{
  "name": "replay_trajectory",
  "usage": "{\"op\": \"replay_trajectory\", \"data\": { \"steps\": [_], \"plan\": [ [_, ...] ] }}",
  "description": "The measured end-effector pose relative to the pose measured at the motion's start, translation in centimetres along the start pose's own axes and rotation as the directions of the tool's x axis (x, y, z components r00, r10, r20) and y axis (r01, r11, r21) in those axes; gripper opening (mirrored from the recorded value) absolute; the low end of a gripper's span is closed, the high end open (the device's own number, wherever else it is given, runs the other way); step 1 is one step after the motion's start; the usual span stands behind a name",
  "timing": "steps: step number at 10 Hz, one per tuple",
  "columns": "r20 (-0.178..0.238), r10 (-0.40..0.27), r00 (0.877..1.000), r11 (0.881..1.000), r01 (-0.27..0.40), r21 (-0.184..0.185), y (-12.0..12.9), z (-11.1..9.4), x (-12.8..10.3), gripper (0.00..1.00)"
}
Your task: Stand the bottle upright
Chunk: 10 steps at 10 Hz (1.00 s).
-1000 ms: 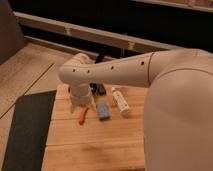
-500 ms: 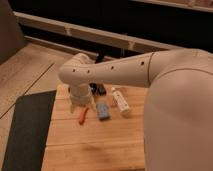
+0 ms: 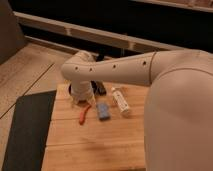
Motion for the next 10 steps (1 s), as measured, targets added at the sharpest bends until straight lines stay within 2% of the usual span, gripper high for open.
{"op": "replay_trajectory", "data": {
  "steps": [1, 2, 3, 5, 6, 8, 10],
  "plan": [
    [0.047, 0.008, 0.999, 1.000, -0.008, -0.009, -1.3, -1.0, -1.6, 0.65],
    [0.071, 0.014, 0.997, 1.000, -0.014, -0.008, -2.3, -1.6, -2.2, 0.65],
    [0.096, 0.018, 0.995, 1.000, -0.018, 0.002, -3.4, -2.5, -2.7, 0.65],
    [0.139, 0.062, 0.988, 0.997, -0.068, 0.033, -7.7, -4.5, -2.8, 0.65],
    [0.146, 0.074, 0.986, 0.996, -0.081, 0.040, -8.3, -4.8, -2.8, 0.65],
    [0.143, 0.070, 0.987, 0.997, -0.076, 0.034, -7.7, -4.7, -2.8, 0.65],
    [0.142, 0.080, 0.987, 0.996, -0.085, 0.033, -8.2, -4.6, -2.8, 0.65]
  ]
}}
